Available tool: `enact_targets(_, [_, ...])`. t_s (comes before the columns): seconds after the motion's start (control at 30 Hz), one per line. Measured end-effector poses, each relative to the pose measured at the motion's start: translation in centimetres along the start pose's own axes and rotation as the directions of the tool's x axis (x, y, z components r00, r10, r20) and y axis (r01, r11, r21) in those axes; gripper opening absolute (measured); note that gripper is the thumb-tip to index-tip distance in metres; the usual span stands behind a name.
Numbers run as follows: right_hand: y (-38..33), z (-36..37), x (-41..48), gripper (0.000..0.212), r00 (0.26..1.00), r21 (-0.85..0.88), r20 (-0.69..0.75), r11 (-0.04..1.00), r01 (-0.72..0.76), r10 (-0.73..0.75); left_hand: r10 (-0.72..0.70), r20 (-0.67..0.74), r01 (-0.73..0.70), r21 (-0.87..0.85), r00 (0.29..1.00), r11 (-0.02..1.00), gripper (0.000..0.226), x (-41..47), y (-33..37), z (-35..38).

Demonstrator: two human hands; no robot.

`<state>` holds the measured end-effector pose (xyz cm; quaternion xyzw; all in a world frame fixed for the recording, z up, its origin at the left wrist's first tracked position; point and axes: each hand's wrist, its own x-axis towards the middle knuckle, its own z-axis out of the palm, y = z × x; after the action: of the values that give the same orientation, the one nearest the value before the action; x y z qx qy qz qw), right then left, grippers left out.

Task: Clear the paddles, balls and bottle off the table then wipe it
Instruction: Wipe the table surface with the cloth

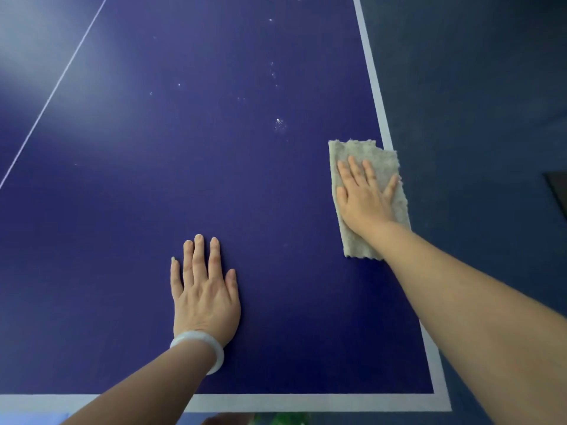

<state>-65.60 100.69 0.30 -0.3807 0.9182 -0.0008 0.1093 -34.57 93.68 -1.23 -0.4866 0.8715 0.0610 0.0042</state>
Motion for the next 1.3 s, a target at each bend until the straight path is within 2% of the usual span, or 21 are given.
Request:
enact_targets(0.13, [-6.5,0.6,0.4,0.058,0.996,0.019,-0.019,0.996,0.086,-0.086,0.003,-0.001,-0.003,0.004,1.000,1.000,0.066,0.0,0.1,-0.1])
enact_targets(0.23, [-10.1,2.0,-4.4,0.059,0.957,-0.018,-0.032,0.958,0.287,-0.288,0.003,0.000,-0.003,0.012,1.000,1.000,0.065,-0.1,0.1,-0.3])
enact_targets(0.3, [-9.7,2.6,-7.0,0.060,0.920,-0.045,-0.034,0.920,0.389,-0.391,-0.001,0.015,0.000,0.014,1.000,1.000,0.065,0.0,0.0,-0.3])
enact_targets(0.33, [-8.8,2.7,-7.6,0.060,0.925,-0.033,-0.040,0.926,0.377,-0.378,0.004,0.022,-0.005,0.017,1.000,1.000,0.064,0.0,0.0,-0.4])
enact_targets(0.37, [-7.2,2.8,-8.1,0.060,0.952,-0.014,-0.051,0.953,0.301,-0.302,0.013,0.033,-0.013,0.016,0.999,1.000,0.064,-0.3,0.4,-0.3])
enact_targets(0.43, [-6.0,2.6,-7.9,0.059,0.997,0.014,-0.076,1.000,0.026,-0.024,0.019,0.042,-0.019,-0.001,0.999,1.000,0.063,-0.2,0.1,-0.5])
enact_targets(0.5, [-6.9,2.6,-8.0,0.059,0.971,0.046,-0.088,0.975,-0.219,0.222,0.030,0.050,-0.028,-0.025,0.998,0.999,0.062,-0.4,0.4,-0.5])
enact_targets(0.53, [-8.8,2.6,-7.9,0.060,0.959,0.073,-0.091,0.962,-0.262,0.268,0.030,0.054,-0.028,-0.039,0.998,0.999,0.062,-0.3,0.3,-0.6])
enact_targets(0.63, [-15.3,3.3,-8.2,0.061,0.974,0.071,-0.091,0.977,-0.199,0.205,0.047,0.071,-0.041,-0.077,0.996,0.996,0.062,-0.1,-0.1,-1.1])
enact_targets(0.73, [-18.3,3.6,-7.6,0.061,0.985,0.029,-0.071,0.988,-0.153,0.155,0.075,0.082,-0.063,-0.143,0.994,0.988,0.061,-0.1,-0.4,-2.2])
enact_targets(0.8, [-18.6,3.6,-7.2,0.061,0.985,0.008,-0.076,0.988,-0.157,0.157,0.155,0.089,-0.130,-0.238,0.984,0.962,0.058,0.2,-1.8,-3.1])
enact_targets(0.87, [-18.5,3.7,-6.9,0.061,0.986,-0.002,-0.087,0.989,-0.145,0.144,0.293,0.103,-0.250,-0.305,0.951,0.919,0.055,1.3,-4.8,-4.0])
enact_targets(0.93, [-18.6,3.7,-6.8,0.061,0.986,0.001,-0.089,0.989,-0.145,0.144,0.355,0.055,-0.330,-0.257,0.933,0.908,0.053,3.4,-9.2,-4.6])
enact_targets(1.03, [-18.6,3.5,-6.5,0.063,0.984,0.004,-0.087,0.988,-0.155,0.155,0.214,0.035,-0.207,-0.145,0.976,0.967,0.059,7.9,-16.3,-5.3])
enact_targets(1.2, [-18.6,3.4,-5.6,0.065,0.980,0.015,-0.101,0.986,-0.169,0.169,-0.059,0.019,0.060,-0.105,0.998,0.993,0.065,15.1,-25.5,-5.0])
enact_targets(1.3, [-18.5,3.2,-5.2,0.065,0.977,0.026,-0.108,0.983,-0.183,0.185,-0.088,0.036,0.090,-0.048,0.995,0.995,0.074,17.6,-28.4,-4.6])
